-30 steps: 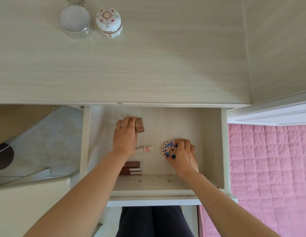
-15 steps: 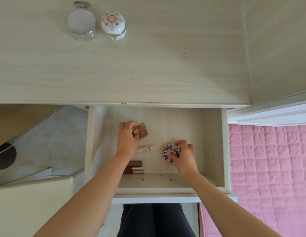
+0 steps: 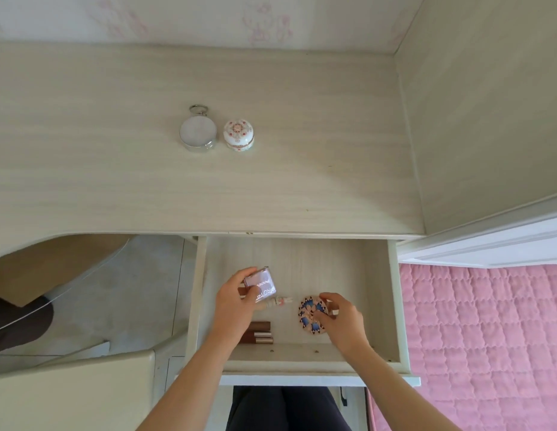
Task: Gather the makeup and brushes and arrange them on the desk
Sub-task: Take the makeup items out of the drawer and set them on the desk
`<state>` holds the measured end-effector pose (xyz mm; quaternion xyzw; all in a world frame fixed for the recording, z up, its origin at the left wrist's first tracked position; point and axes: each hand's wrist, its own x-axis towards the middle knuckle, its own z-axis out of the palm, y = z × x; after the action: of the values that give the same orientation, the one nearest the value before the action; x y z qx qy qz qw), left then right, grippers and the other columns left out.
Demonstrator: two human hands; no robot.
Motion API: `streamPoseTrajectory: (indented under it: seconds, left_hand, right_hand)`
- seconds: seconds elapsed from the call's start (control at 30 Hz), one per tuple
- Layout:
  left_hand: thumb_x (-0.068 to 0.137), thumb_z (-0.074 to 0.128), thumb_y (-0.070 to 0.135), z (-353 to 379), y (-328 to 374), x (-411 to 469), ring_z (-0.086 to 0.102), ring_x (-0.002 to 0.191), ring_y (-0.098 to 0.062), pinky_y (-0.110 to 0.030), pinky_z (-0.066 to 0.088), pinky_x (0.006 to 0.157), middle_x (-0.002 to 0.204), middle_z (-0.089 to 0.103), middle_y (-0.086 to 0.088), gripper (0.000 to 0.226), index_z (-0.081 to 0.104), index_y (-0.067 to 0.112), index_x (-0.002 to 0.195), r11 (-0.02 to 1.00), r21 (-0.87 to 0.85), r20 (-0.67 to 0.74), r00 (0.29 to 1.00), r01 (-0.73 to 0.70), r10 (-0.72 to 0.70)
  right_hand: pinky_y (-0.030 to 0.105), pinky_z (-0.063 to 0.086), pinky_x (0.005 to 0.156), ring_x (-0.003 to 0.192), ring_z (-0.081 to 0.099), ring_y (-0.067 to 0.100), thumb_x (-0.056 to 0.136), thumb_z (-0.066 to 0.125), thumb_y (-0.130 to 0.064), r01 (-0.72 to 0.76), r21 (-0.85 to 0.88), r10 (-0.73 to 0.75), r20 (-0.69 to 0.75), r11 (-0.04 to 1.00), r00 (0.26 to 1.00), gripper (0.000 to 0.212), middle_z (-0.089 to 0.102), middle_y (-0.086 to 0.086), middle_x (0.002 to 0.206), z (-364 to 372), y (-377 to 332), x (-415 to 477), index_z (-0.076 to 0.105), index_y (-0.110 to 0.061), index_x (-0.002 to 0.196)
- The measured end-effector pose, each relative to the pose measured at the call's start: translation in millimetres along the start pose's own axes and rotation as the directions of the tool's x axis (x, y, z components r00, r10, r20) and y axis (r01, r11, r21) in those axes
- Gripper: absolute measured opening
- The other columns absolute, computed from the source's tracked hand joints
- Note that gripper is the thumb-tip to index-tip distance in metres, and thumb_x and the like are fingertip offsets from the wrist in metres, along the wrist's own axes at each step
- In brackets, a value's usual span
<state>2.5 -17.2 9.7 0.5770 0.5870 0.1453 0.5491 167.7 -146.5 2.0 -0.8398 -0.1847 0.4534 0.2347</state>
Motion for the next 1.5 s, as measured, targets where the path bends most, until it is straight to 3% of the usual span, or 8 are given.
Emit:
streamPoseTrajectory:
  seconds: [0.13,0.33,0.57,0.73,0.9,1.03,1.23,1.5]
  left_hand:
    - [0.086,0.058,0.000,-19,21,-10,0.063,0.084,-0.014,-0.011,0.046,0.063,0.102,0.063,0.004,0.040,0.058,0.030,0.113,0.998,-0.064,-0.065,0.998,-0.021,0.017]
    - [0.083,0.062,-0.001,-47,47,-10,0.066,0.086,-0.018,-0.020,0.047,0.066,0.100,0.065,0.007,0.034,0.057,0.029,0.099,0.989,-0.144,-0.147,0.989,-0.046,0.024]
    - [0.087,0.060,0.003,-81,72,19,0.066,0.084,-0.016,-0.020,0.046,0.067,0.107,0.065,0.002,0.031,0.060,0.030,0.103,0.983,-0.155,-0.207,0.976,-0.097,0.064]
    - [0.089,0.060,0.007,-102,92,59,0.063,0.080,-0.013,-0.018,0.043,0.064,0.109,0.064,0.000,0.025,0.061,0.023,0.109,0.985,-0.131,-0.270,0.960,-0.114,0.076]
    - [0.092,0.060,0.017,-116,105,102,0.060,0.072,-0.016,-0.014,0.043,0.061,0.104,0.063,-0.003,0.019,0.061,0.020,0.110,0.988,-0.090,-0.283,0.955,-0.122,0.092]
    - [0.093,0.058,0.017,-124,106,127,0.059,0.074,-0.006,0.000,0.038,0.055,0.104,0.062,-0.002,0.025,0.061,0.018,0.117,0.996,-0.008,-0.255,0.964,-0.084,0.080]
    - [0.091,0.062,0.022,-130,110,149,0.057,0.077,0.004,0.001,0.038,0.057,0.100,0.062,0.002,0.033,0.057,0.018,0.123,0.999,0.031,-0.208,0.977,-0.042,0.047]
    - [0.083,0.070,0.013,-131,113,164,0.062,0.086,-0.012,-0.013,0.041,0.074,0.093,0.064,0.002,0.032,0.062,0.009,0.114,0.998,0.062,-0.234,0.971,-0.034,0.047]
  right_hand:
    - [0.008,0.047,0.059,0.094,0.063,0.017,0.086,0.066,-0.012,0.062,0.080,-0.061,-0.021,0.995,0.998,0.036,0.061,-0.005,0.101,-8,-26,-15,0.060,-0.023,0.120]
    - [0.011,0.049,0.055,0.083,0.063,0.009,0.086,0.066,-0.013,0.133,0.176,-0.127,-0.043,0.975,0.991,0.036,0.061,-0.006,0.101,-19,-75,-27,0.060,-0.027,0.118]
    - [0.027,0.054,0.075,0.088,0.060,0.005,0.085,0.068,-0.015,0.163,0.316,-0.167,-0.014,0.935,0.986,0.034,0.058,-0.005,0.104,-23,-149,-17,0.063,-0.033,0.113]
    - [0.014,0.046,0.056,0.086,0.060,0.010,0.085,0.066,-0.010,0.228,0.309,-0.224,-0.048,0.923,0.973,0.035,0.058,-0.002,0.101,-15,-204,6,0.062,-0.030,0.113]
    - [0.010,0.041,0.053,0.085,0.056,0.004,0.085,0.064,-0.010,0.247,0.264,-0.243,-0.046,0.933,0.969,0.036,0.059,0.002,0.103,-1,-247,37,0.061,-0.027,0.116]
    - [0.014,0.042,0.055,0.087,0.055,0.009,0.087,0.063,-0.010,0.246,0.223,-0.244,-0.039,0.943,0.969,0.040,0.056,-0.001,0.100,10,-269,56,0.055,-0.025,0.123]
    - [0.017,0.043,0.059,0.084,0.052,0.009,0.086,0.063,-0.012,0.232,0.180,-0.221,-0.084,0.956,0.972,0.032,0.054,-0.003,0.098,19,-279,73,0.051,-0.017,0.116]
    - [0.020,0.041,0.065,0.093,0.057,0.016,0.083,0.067,-0.018,0.252,0.058,-0.244,-0.115,0.966,0.963,0.025,0.058,0.002,0.111,24,-285,95,0.061,-0.017,0.107]
